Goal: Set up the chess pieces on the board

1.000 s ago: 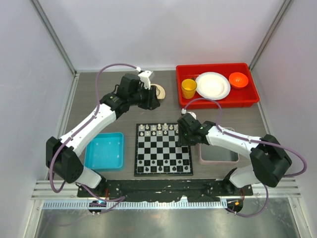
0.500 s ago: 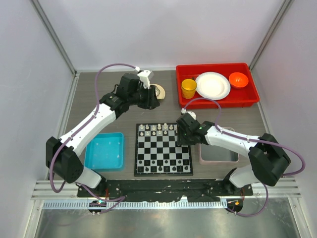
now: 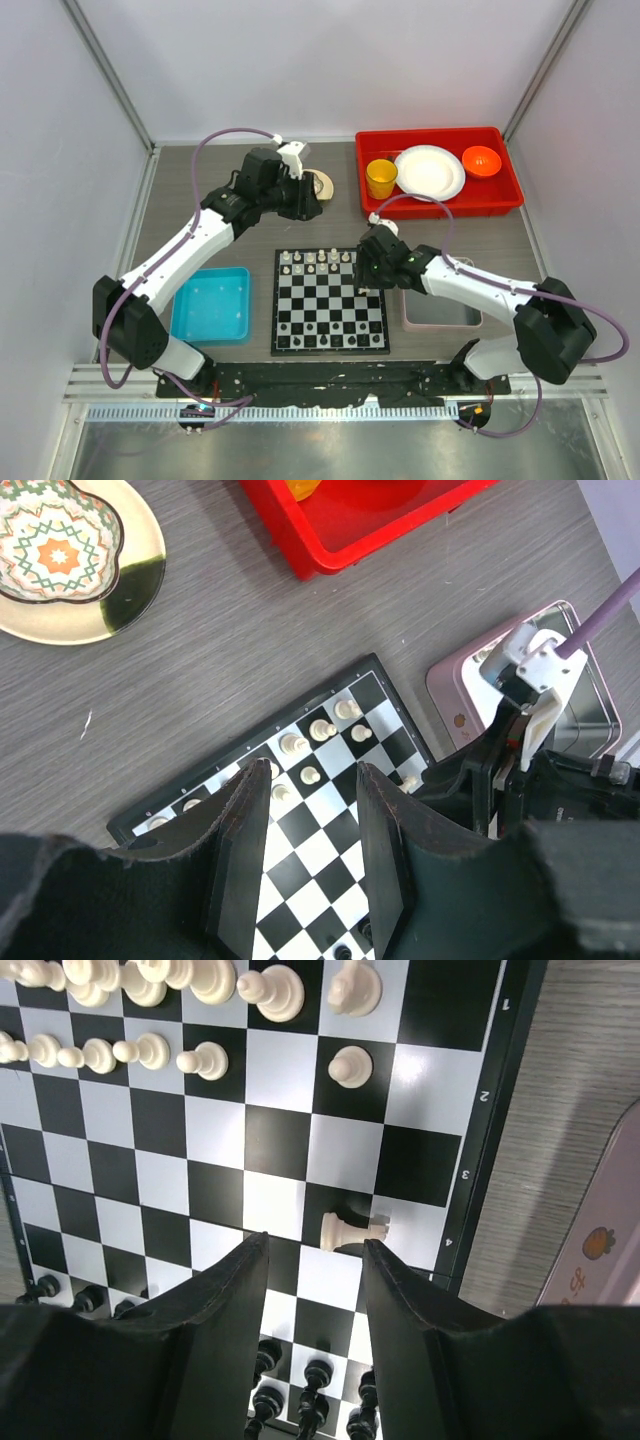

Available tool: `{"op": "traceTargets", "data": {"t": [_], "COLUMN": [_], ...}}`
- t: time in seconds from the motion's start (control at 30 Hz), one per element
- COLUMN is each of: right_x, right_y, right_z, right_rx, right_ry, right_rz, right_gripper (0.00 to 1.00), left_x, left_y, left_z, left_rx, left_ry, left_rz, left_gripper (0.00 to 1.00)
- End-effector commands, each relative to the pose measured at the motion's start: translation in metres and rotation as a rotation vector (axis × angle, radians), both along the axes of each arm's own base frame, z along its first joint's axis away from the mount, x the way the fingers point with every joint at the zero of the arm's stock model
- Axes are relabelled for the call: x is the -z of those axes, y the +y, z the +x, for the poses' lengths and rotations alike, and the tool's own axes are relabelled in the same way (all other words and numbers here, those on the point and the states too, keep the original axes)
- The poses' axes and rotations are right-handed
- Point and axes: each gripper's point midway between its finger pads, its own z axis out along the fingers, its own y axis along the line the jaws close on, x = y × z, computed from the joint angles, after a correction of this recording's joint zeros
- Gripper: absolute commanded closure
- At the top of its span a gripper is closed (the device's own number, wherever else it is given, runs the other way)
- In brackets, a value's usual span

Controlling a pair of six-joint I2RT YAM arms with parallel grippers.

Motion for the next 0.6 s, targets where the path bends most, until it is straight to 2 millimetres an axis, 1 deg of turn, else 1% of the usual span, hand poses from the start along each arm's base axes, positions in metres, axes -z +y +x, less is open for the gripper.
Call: {"op": "traceTargets", "data": {"t": [0.0,0.03,0.07,0.1,0.17,0.2,0.3,0.33,0.57], "right_x": [-0.012,-0.013,-0.013,-0.013,-0.013,-0.013,-0.012,-0.013,-0.007], "right_y": [-0.015,-0.018,-0.031,-0.037,-0.042,-0.048,-0.047,-0.041,-0.023], "right_z": [0.013,0.015,0.018,0.02,0.018,0.022,0.022,0.019,0.014], "right_rx": [0.129,0.167,0.222,0.253,0.294,0.321,0.324,0.304,0.278], "right_ry": [-0.042,-0.026,-0.018,-0.008,0.023,0.03,0.047,0.071,0.153], "right_rz": [0.054,0.084,0.102,0.12,0.169,0.183,0.197,0.22,0.286], "right_gripper": [0.53,0.54,0.55,0.57,0.59,0.6,0.61,0.61,0.61], "left_x": [-0.011,-0.01,-0.01,-0.01,-0.01,-0.01,-0.01,-0.011,-0.01], "left_y": [-0.002,-0.002,-0.002,-0.002,-0.002,-0.002,-0.002,-0.002,-0.002], "left_z": [0.008,0.008,0.008,0.008,0.008,0.008,0.008,0.008,0.008], "left_rx": [-0.004,-0.006,-0.004,-0.004,-0.004,-0.003,-0.003,-0.001,0.0], "left_ry": [-0.042,-0.041,-0.04,-0.04,-0.039,-0.037,-0.036,-0.038,-0.039], "left_rz": [-0.028,-0.027,-0.027,-0.027,-0.029,-0.029,-0.03,-0.03,-0.029], "left_gripper": [0.57,0.57,0.57,0.57,0.57,0.57,0.57,0.57,0.57]}}
